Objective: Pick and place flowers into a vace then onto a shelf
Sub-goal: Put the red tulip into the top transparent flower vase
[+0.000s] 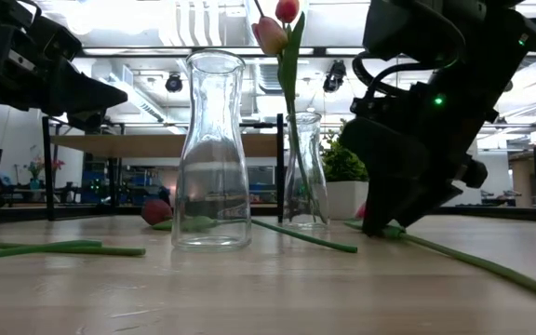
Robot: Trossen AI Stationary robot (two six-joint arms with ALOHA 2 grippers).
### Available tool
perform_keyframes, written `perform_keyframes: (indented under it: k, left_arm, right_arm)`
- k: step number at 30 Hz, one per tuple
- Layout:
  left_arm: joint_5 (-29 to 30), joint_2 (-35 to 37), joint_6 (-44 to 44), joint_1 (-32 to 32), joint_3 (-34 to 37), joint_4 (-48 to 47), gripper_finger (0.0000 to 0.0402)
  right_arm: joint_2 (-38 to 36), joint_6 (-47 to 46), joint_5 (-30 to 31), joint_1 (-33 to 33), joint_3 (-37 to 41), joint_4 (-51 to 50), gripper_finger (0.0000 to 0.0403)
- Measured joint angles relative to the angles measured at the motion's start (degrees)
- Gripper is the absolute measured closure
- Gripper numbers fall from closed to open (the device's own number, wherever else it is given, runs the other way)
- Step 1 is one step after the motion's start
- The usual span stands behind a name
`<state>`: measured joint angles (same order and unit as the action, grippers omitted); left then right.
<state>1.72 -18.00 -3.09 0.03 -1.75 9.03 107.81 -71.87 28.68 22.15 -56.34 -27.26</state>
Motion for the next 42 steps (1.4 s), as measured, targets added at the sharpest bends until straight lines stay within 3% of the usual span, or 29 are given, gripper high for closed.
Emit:
perform_keyframes:
  k: [19,31,42]
  left_arm:
    - [0.0,0.0,0.0,0.0,0.0,0.0,0.0402]
    - [0.0,0.0,0.0,0.0,0.0,0.0,0.0402]
    - [-0.1,0.0,0.0,0.0,0.0,-0.1,0.0402]
  right_arm:
    - [-0.7,1.6,-3.4,-0.2,0.3,-4.1,0.0385]
    - [-6.5,7.6,-6.7,0.3,0.9,-8.8,0.0394]
    - [-18.4,10.6,1.2,1.9,5.8,-9.9,0.0394]
